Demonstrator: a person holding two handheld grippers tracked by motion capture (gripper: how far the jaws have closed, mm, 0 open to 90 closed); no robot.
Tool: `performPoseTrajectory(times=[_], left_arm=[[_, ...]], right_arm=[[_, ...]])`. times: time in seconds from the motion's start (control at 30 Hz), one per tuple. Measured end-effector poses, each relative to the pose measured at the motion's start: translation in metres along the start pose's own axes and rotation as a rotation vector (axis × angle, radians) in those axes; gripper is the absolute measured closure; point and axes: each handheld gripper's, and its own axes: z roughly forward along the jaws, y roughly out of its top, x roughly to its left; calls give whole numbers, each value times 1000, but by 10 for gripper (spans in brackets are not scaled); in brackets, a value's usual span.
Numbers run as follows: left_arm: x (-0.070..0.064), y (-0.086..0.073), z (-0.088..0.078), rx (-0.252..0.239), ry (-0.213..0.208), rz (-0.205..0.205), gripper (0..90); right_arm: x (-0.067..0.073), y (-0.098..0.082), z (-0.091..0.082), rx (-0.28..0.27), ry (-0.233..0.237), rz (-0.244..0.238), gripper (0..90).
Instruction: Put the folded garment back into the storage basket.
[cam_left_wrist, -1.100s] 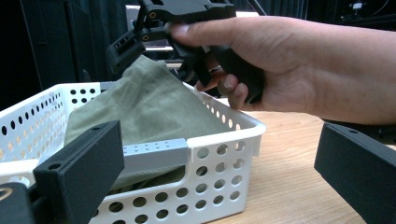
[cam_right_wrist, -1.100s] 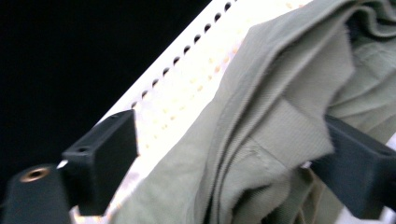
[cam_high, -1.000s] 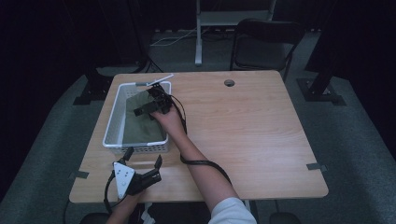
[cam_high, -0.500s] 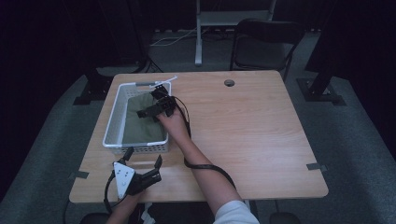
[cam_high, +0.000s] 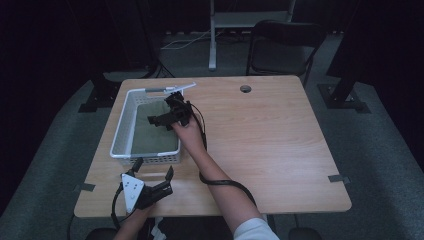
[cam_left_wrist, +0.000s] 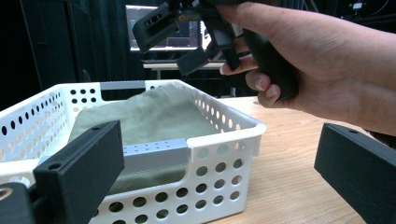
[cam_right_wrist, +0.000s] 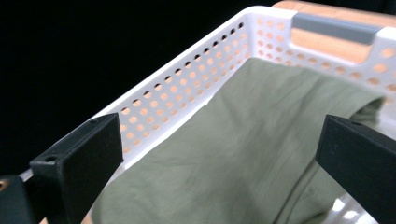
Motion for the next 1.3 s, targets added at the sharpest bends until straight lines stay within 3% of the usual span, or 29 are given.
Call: performPoseTrajectory(times=[0.03, 0.33, 0.37, 0.47, 0.6, 0.77, 0.9, 1.13, 1.3], left_arm=[[0, 0, 0, 0, 0, 0, 27], [0, 0, 0, -1, 0, 0, 27], [0, 0, 0, -1, 0, 0, 27], [0, 0, 0, -2, 0, 0, 27], [0, 0, 0, -1, 0, 0, 27], [0, 0, 0, -2, 0, 1, 27], [0, 0, 0, -2, 0, 0, 27], [0, 0, 0, -1, 0, 0, 27], [0, 0, 0, -2, 0, 0, 27]], right_arm=[[2, -1, -1, -6, -15, -15, 6], [6, -5, -8, -75, -10, -39, 13], [6, -5, -10, -86, -38, -42, 14], [6, -5, -13, -92, -35, -44, 21], [6, -7, -20, -110, -5, -55, 21], [7, -8, -26, -106, -18, -83, 21], [8, -10, -32, -111, 15, -102, 21], [6, -15, -48, -194, 73, -133, 21], [2, -20, -60, -214, 65, -124, 25]])
